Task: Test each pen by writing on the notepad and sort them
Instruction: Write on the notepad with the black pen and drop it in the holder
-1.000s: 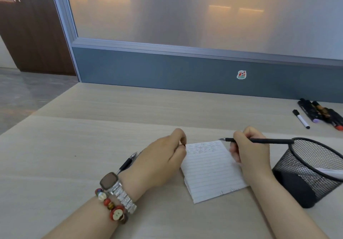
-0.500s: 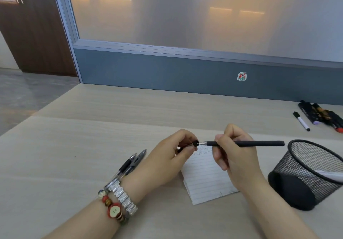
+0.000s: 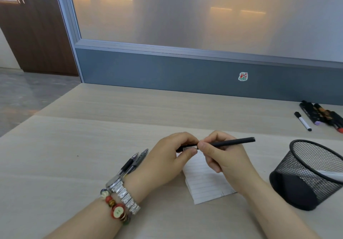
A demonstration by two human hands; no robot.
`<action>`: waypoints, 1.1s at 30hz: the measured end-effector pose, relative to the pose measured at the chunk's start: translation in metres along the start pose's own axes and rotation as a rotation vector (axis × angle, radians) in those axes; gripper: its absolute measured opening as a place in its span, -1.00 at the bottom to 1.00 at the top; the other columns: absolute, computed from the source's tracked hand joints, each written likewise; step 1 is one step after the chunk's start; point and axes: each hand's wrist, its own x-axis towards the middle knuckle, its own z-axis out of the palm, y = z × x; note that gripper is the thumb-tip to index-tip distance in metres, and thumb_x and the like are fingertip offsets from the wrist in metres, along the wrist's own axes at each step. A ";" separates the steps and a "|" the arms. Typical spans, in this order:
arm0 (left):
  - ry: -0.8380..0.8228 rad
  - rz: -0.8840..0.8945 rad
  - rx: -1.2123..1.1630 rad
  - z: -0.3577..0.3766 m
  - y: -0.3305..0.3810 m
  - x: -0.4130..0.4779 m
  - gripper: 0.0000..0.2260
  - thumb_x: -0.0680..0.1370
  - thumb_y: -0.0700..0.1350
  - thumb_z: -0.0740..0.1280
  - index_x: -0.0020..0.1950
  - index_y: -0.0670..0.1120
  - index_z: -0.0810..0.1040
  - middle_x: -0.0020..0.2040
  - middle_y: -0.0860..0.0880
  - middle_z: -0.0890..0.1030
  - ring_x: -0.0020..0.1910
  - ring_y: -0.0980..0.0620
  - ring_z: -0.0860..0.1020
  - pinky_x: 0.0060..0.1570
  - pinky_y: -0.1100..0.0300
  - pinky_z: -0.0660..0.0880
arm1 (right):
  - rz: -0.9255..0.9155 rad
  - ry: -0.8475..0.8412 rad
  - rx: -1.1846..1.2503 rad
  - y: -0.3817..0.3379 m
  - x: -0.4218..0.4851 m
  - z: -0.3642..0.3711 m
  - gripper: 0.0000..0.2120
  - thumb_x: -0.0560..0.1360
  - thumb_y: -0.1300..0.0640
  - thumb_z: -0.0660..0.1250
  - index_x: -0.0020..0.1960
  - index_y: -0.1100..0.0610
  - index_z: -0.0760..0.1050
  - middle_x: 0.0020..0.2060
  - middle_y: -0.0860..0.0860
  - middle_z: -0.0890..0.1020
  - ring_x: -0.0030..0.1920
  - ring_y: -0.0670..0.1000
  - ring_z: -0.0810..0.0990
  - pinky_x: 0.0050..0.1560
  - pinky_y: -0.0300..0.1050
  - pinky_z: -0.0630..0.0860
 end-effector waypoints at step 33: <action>0.033 -0.127 0.461 0.010 0.005 0.001 -0.85 0.51 0.01 0.25 0.01 0.03 0.55 -0.12 0.07 0.51 -0.04 0.04 0.43 -0.12 0.16 0.39 | -0.139 0.373 0.021 -0.014 -0.004 -0.008 -0.90 0.51 0.20 0.29 -0.18 0.11 0.52 -0.51 0.00 0.60 -0.54 0.00 0.52 -0.61 -0.22 0.37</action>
